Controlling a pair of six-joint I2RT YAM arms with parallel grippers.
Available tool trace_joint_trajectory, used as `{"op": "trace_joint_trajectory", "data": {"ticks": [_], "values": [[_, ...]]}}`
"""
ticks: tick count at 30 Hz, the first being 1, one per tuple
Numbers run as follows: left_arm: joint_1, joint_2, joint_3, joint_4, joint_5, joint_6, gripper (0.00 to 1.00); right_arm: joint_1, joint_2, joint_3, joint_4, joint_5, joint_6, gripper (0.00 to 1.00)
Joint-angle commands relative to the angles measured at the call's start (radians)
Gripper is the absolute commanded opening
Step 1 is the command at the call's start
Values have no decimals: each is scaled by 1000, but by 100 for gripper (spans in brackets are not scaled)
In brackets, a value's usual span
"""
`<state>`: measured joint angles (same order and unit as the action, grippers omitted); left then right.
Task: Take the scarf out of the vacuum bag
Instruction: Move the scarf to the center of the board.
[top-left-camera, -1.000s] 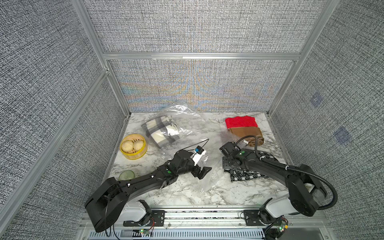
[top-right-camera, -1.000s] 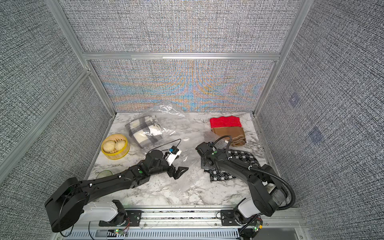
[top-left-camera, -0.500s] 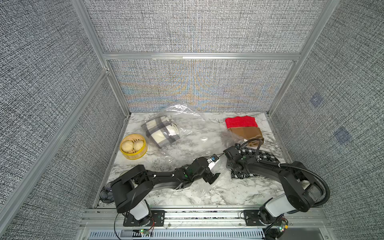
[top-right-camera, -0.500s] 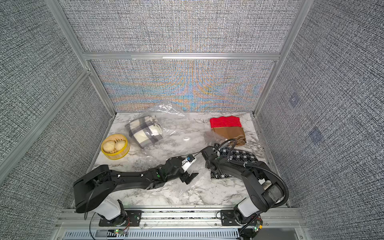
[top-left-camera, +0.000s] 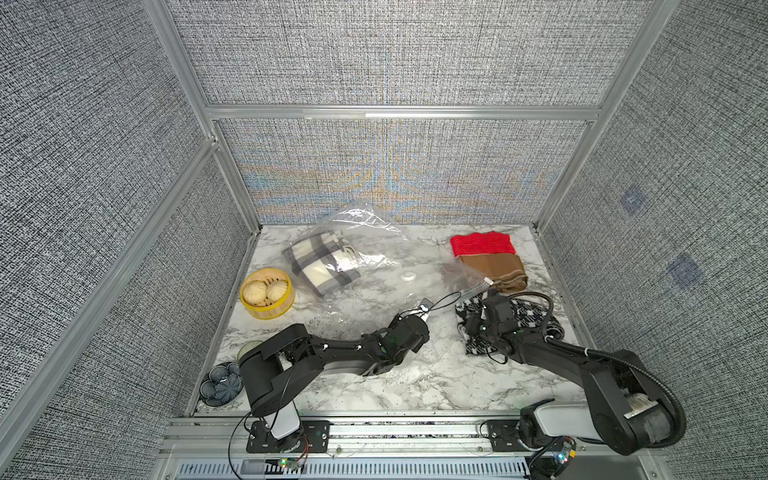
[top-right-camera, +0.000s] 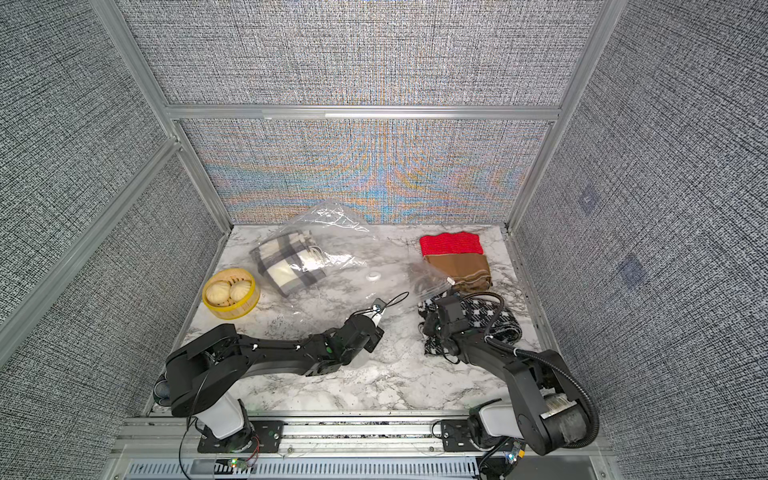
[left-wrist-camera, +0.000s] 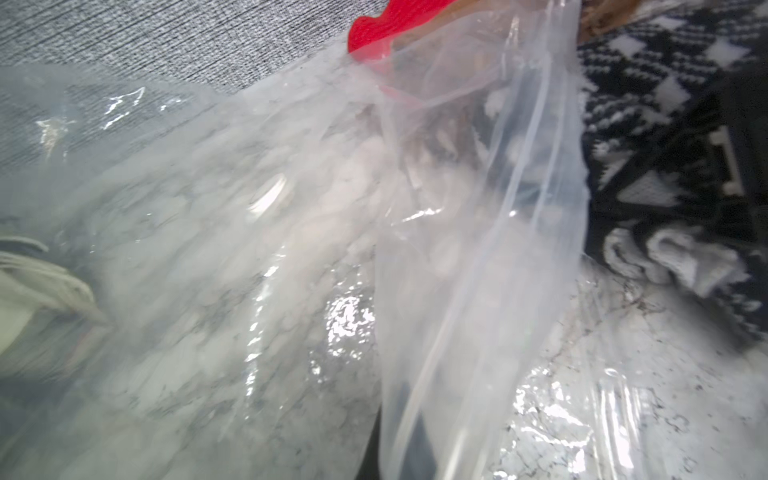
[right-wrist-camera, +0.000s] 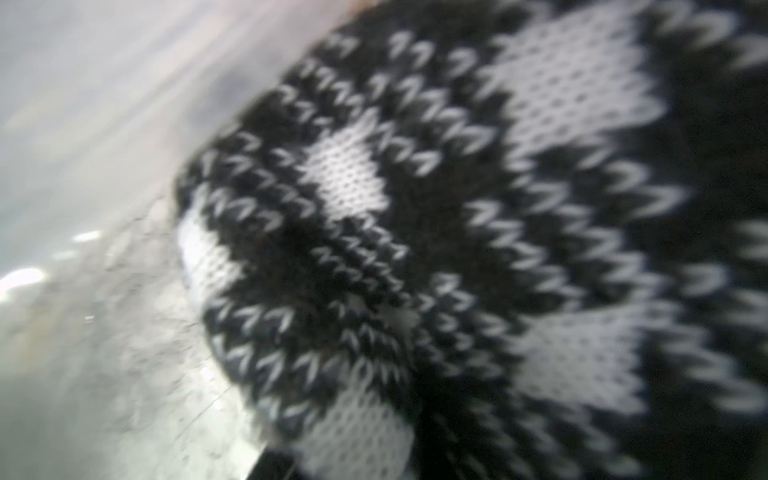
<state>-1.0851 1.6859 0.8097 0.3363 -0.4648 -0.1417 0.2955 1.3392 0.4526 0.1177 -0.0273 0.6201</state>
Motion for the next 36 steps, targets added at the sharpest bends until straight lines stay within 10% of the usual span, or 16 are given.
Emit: {"op": "trace_joint_trajectory", "data": {"ticks": [1, 12, 36], "values": [[60, -25, 27, -47, 10, -63, 0, -40, -7, -21, -42, -149, -16, 16], [223, -244, -6, -123, 208, -132, 0, -173, -213, -63, -79, -280, -21, 15], [334, -513, -29, -279, 94, -130, 0, -288, -356, -129, -131, -338, -7, 14]]}}
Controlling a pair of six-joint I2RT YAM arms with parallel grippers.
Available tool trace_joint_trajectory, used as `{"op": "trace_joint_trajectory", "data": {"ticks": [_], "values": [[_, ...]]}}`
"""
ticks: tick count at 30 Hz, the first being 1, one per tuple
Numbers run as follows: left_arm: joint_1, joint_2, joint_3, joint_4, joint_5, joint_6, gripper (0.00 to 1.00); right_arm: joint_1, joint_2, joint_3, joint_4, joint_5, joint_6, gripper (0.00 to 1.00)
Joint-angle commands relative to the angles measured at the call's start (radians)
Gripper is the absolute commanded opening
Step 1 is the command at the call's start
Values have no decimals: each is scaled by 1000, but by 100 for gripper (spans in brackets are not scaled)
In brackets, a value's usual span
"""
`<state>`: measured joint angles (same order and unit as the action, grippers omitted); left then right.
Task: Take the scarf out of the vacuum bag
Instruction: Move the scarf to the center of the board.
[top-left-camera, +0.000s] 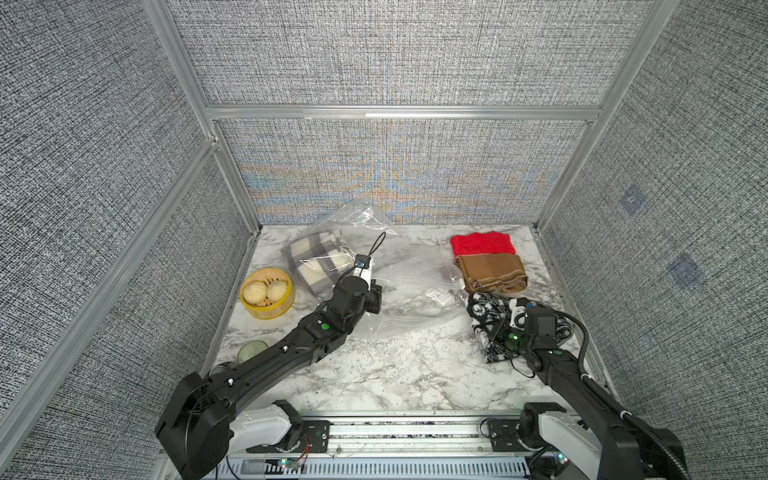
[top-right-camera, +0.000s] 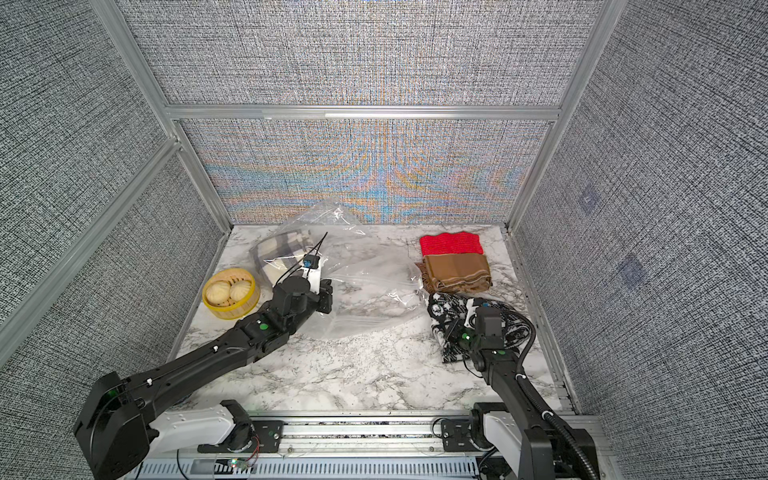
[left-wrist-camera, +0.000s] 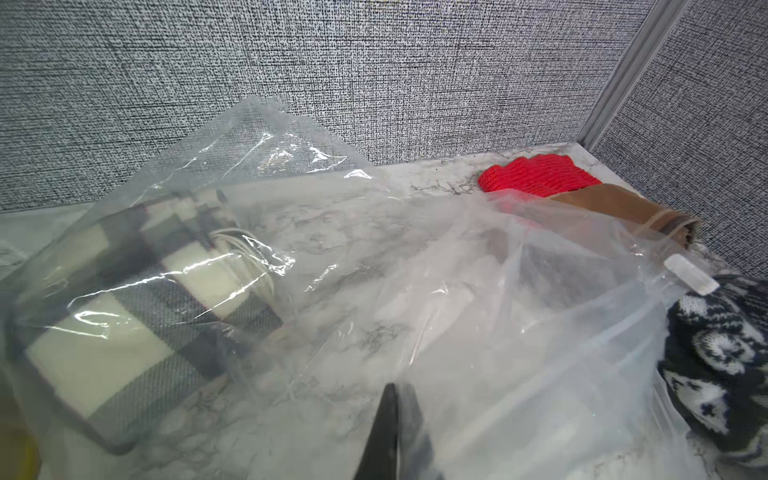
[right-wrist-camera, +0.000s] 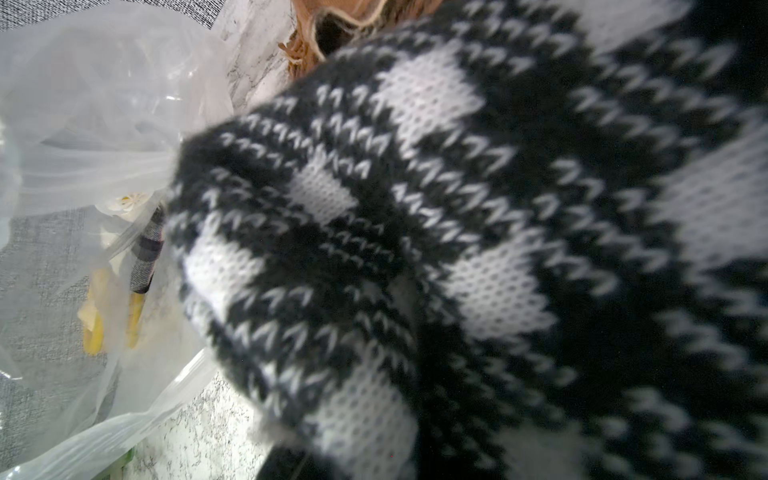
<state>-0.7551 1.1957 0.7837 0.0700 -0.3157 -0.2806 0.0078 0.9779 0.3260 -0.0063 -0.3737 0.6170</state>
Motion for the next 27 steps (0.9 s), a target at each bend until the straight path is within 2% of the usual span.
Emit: {"op": "trace_joint_trajectory", "data": {"ticks": [1, 3, 6, 12, 14, 16, 18, 19, 20, 24, 27], "values": [[6, -31, 0, -17, -56, 15, 0, 0, 11, -6, 6, 8, 8, 13], [8, -33, 21, -54, -70, 33, 0, -33, 5, -11, 39, -58, 32, 13], [14, -18, 36, -82, -86, 43, 0, -39, -10, -16, 89, -86, 65, 13], [22, -15, 17, -59, -46, 27, 0, -2, 54, 82, -125, 14, -43, 15], [22, -6, 15, -45, 14, 16, 0, 107, 89, 110, -187, 136, -59, 17], [22, 13, 17, -35, 61, 2, 0, 186, 111, 104, -173, 183, -47, 26], [22, 24, 15, -26, 100, -13, 0, 218, 122, 101, -171, 198, -31, 47], [23, 24, 13, -25, 129, -17, 0, 222, 119, 105, -176, 199, -31, 56], [22, 22, 6, -24, 159, -17, 5, 223, 109, 104, -172, 188, -36, 60], [22, 5, -38, -11, 253, -5, 9, 222, 43, 120, -233, 152, -17, 69], [22, 0, -97, 19, 261, -28, 6, 224, -41, 142, -402, 214, 16, 70]]}}
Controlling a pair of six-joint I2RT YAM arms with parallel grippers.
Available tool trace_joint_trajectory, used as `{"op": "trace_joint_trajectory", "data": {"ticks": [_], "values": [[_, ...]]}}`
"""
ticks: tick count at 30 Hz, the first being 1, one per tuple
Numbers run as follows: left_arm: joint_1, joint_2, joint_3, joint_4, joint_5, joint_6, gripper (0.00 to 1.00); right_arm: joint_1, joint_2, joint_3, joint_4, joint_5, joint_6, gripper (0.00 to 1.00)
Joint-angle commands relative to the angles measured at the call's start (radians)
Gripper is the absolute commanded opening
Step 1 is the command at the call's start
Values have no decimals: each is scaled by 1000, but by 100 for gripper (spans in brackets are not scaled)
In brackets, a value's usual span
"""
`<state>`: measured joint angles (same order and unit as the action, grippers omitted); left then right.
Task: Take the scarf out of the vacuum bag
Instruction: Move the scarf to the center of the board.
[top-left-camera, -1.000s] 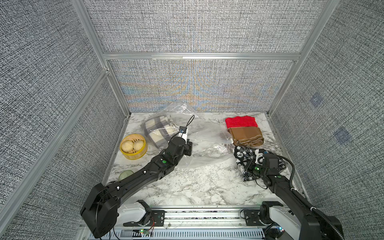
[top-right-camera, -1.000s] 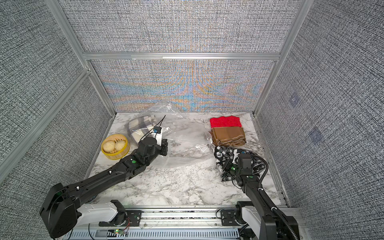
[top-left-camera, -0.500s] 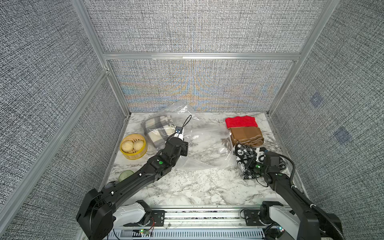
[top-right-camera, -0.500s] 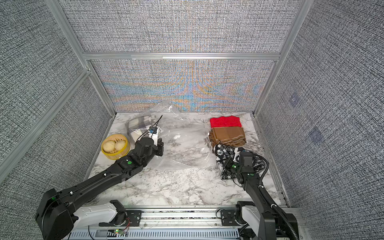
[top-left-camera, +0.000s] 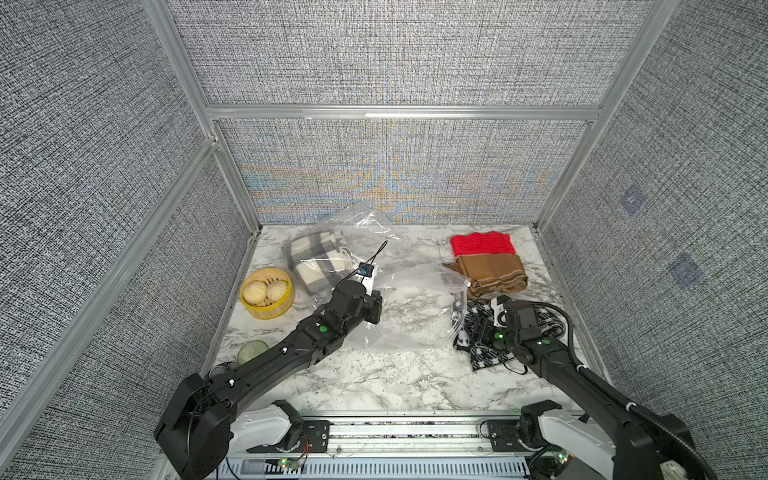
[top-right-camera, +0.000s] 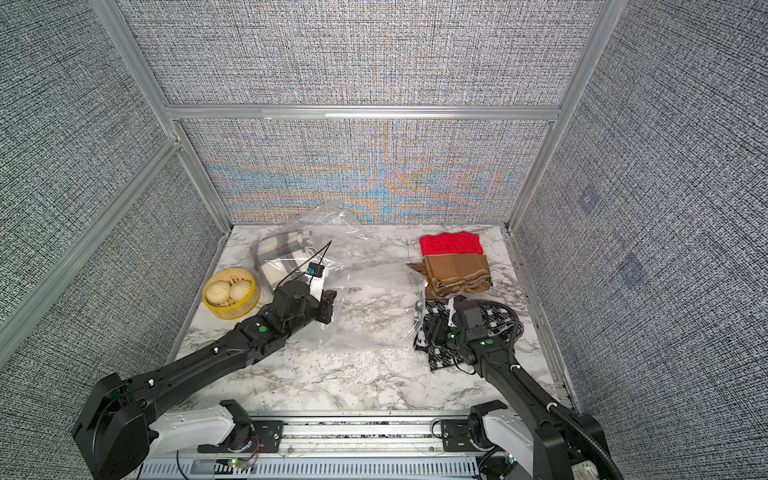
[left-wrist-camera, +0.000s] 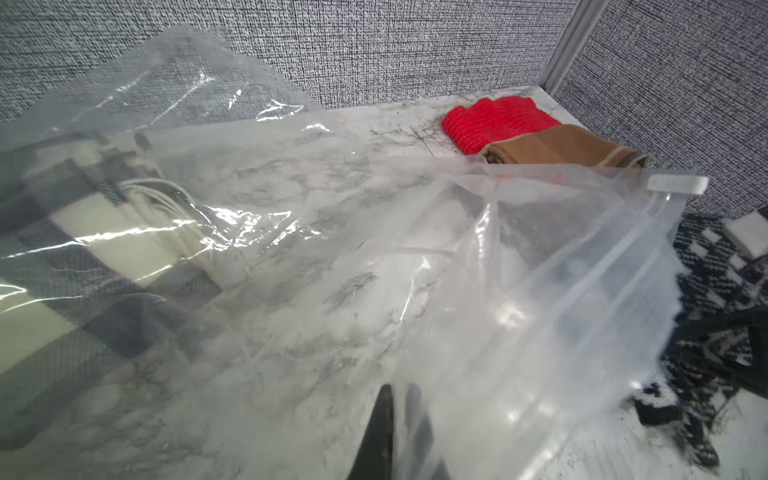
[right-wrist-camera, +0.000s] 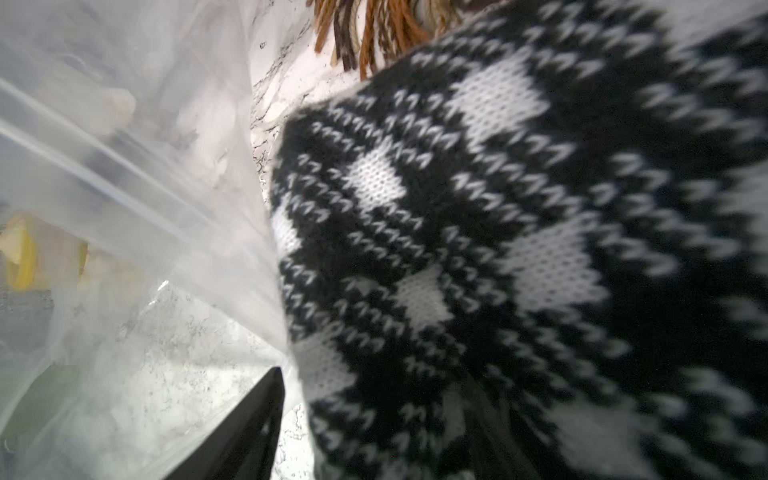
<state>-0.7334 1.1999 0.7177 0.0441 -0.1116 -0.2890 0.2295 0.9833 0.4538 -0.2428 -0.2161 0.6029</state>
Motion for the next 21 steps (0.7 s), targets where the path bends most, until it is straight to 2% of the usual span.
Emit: {"op": "trace_joint_trajectory", "data": {"ticks": [1, 5, 8, 10, 12, 15, 19, 21], "values": [[-1, 0, -54, 68, 62, -21, 5, 4, -90, 10, -200, 68, 34, 70], [-1, 19, -98, 125, 83, -38, 1, 7, -239, 35, -414, 244, 62, 70], [0, 33, -111, 149, 124, -48, 0, 11, -272, 77, -585, 413, 108, 70], [0, 32, -121, 160, 125, -51, 0, 16, -237, 75, -567, 362, 98, 67], [0, 23, -126, 160, 115, -49, 0, 32, -173, 88, -580, 352, 95, 58], [0, 11, -121, 140, 109, -48, 0, 58, -54, 72, -535, 327, 94, 49], [0, 3, -136, 167, 141, -62, 0, 55, 114, 62, -403, 351, 82, 49], [-1, 6, -141, 178, 159, -69, 0, 46, 195, 94, -359, 301, 61, 48]]}}
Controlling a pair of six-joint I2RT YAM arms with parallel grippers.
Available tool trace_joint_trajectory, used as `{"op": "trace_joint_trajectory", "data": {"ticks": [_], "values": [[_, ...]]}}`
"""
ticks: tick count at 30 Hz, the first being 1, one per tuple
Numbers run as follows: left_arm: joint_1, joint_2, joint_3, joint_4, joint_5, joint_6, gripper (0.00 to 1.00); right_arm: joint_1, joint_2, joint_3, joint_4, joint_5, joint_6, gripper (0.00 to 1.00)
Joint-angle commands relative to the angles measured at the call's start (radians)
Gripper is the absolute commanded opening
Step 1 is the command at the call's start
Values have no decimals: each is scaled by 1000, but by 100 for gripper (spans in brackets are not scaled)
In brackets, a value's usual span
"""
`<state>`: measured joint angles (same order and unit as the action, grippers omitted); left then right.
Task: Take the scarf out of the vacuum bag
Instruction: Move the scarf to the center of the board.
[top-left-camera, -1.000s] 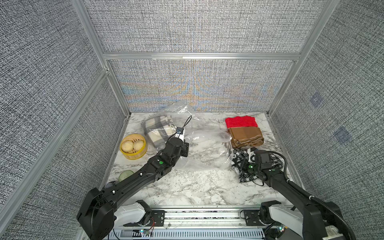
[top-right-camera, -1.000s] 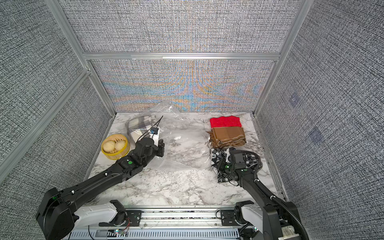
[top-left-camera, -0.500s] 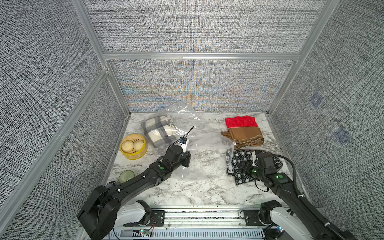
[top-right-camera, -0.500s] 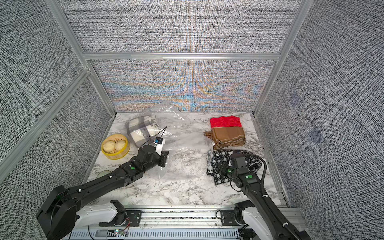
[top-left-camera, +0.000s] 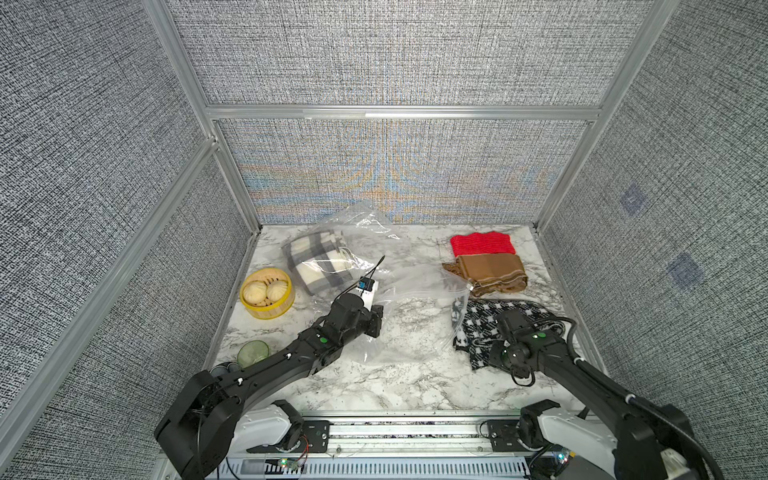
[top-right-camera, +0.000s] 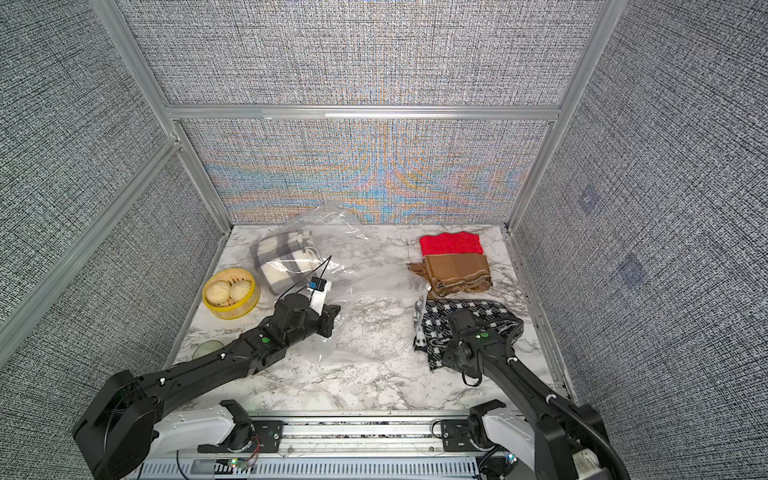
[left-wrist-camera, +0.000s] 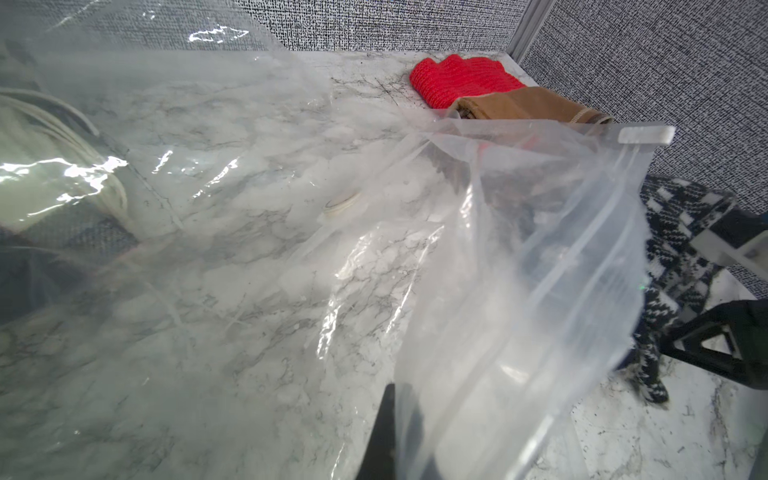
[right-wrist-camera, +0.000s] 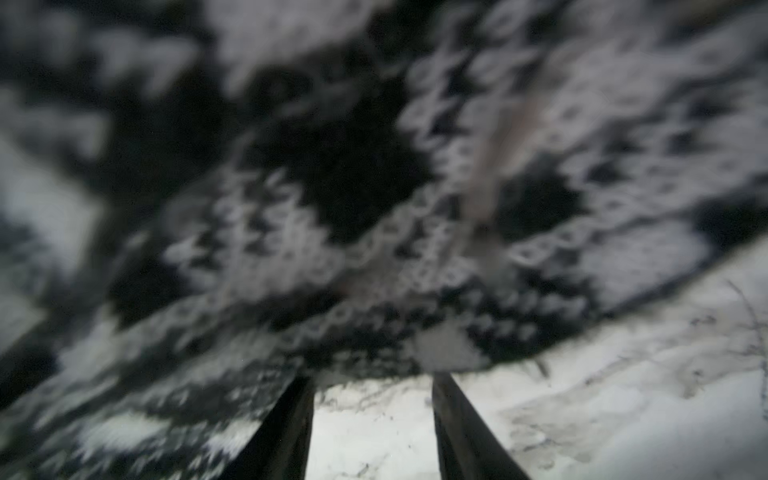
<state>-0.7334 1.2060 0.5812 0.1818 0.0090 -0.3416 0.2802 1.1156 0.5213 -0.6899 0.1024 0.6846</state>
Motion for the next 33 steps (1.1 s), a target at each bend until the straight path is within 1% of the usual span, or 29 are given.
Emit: {"op": "trace_joint_trajectory", "data": {"ticks": [1, 4, 7, 9, 10, 11, 13, 14, 15, 18, 20, 23, 27, 33], "values": [[-1, 3, -4, 42, 45, -19, 0, -4, 100, 43, 107, -26, -22, 48], [0, 1, -4, 40, 51, -19, 0, -16, 186, 76, 176, -27, -21, 49], [-1, -17, 3, 15, 32, -12, 0, -26, 294, 141, 194, -54, -49, 49], [0, -29, 6, 0, 12, -10, 0, -43, 358, 174, 204, -45, -56, 49], [0, -35, 6, -6, 9, -10, 0, -56, 388, 197, 196, -37, -66, 41], [0, -40, 5, -8, 8, -10, 0, -66, 405, 211, 191, -43, -74, 37], [0, -51, 3, -13, 25, -12, 0, -83, 424, 245, 177, -49, -86, 35], [0, -55, 2, -13, 34, -12, 0, -90, 433, 263, 163, -50, -97, 31], [-1, -58, -1, -12, 42, -13, 0, -97, 444, 285, 145, -43, -112, 30], [0, -60, -3, -8, 55, -13, 0, -131, 467, 324, 82, -2, -136, 30], [-1, -60, -4, -3, 63, -14, 0, -145, 473, 337, 72, 17, -159, 30], [0, -57, -7, 12, 77, -20, 0, -147, 504, 366, 80, 20, -190, 30], [0, -64, -9, 13, 86, -21, 0, -147, 560, 427, 67, 45, -197, 30], [-1, -83, -22, 7, 85, -17, 0, -147, 597, 464, 72, 67, -208, 31]]}}
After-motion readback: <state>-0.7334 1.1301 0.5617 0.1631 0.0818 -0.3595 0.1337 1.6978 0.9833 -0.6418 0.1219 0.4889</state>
